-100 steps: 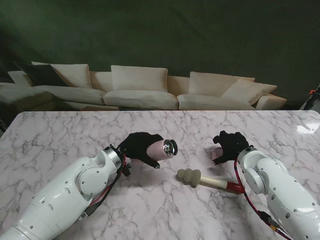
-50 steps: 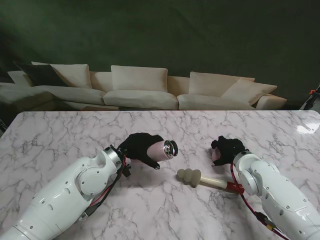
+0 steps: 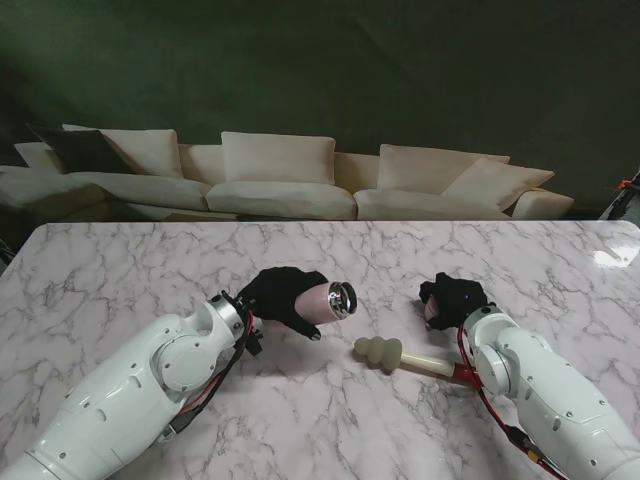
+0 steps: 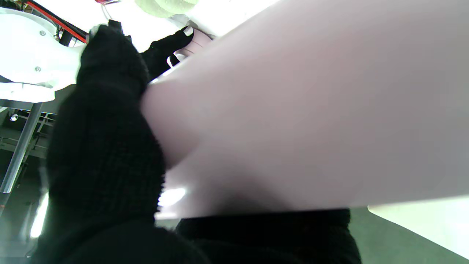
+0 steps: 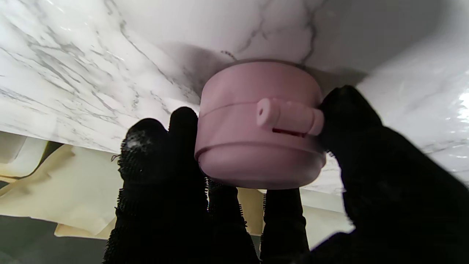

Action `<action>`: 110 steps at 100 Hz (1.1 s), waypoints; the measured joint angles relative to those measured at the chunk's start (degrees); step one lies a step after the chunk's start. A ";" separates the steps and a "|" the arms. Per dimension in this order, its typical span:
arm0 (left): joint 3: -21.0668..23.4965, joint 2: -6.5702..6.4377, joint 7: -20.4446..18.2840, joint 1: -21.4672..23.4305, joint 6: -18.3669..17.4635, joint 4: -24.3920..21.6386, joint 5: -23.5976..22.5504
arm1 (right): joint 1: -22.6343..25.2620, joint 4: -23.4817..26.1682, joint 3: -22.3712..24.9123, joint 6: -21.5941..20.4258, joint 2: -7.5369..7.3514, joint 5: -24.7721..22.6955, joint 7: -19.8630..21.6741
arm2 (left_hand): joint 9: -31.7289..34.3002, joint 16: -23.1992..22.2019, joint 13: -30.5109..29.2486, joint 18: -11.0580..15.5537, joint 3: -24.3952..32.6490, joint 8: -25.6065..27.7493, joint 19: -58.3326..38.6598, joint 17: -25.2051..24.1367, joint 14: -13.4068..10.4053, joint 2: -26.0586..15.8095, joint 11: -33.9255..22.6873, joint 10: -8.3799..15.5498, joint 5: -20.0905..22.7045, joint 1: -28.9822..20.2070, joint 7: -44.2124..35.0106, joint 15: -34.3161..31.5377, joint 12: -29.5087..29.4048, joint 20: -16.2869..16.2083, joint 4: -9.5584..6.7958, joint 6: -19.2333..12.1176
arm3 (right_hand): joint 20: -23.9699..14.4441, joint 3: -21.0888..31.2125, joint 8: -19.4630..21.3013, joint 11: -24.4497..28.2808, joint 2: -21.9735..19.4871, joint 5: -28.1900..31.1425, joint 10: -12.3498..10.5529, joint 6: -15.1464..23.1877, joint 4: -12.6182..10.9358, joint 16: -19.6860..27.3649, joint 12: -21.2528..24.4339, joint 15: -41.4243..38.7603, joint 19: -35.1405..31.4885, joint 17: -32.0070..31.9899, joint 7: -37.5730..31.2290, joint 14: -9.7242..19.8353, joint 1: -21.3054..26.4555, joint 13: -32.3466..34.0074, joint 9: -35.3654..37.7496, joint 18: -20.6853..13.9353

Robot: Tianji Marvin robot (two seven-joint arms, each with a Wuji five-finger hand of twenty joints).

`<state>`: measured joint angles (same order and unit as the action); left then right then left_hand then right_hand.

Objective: Clean the thermos with cup brush

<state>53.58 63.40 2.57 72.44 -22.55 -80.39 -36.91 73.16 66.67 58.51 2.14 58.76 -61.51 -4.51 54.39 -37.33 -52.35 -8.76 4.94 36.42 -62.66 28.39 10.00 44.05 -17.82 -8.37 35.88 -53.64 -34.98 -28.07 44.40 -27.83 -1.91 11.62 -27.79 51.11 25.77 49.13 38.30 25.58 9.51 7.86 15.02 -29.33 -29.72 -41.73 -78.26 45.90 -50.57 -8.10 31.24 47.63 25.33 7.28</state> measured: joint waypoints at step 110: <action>-1.60 0.10 0.40 -1.23 0.22 0.84 0.24 | 19.33 33.11 22.22 -17.62 2.45 11.86 2.04 | 0.00 0.00 0.00 0.00 0.00 0.00 0.00 0.00 0.00 0.00 0.00 0.00 0.00 0.00 0.00 0.00 0.00 0.00 0.00 0.00 | -2.31 -0.18 0.07 0.24 6.94 8.14 0.08 1.67 4.92 0.13 -3.03 -4.11 -6.53 6.31 1.35 -0.99 0.45 5.92 7.38 0.20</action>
<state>51.98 63.50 2.96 71.21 -22.33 -79.55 -36.67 92.49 99.78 80.73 -15.48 61.21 -49.65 -2.47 54.39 -37.33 -52.35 -8.76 4.94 36.42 -62.66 28.39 10.00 44.05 -17.82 -8.37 35.88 -53.64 -34.98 -28.07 44.40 -27.83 -1.91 11.62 -30.10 50.93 25.84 49.38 45.24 33.72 9.59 9.53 19.94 -29.20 -32.76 -45.83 -84.78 52.22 -49.22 -9.09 31.69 53.55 32.71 7.49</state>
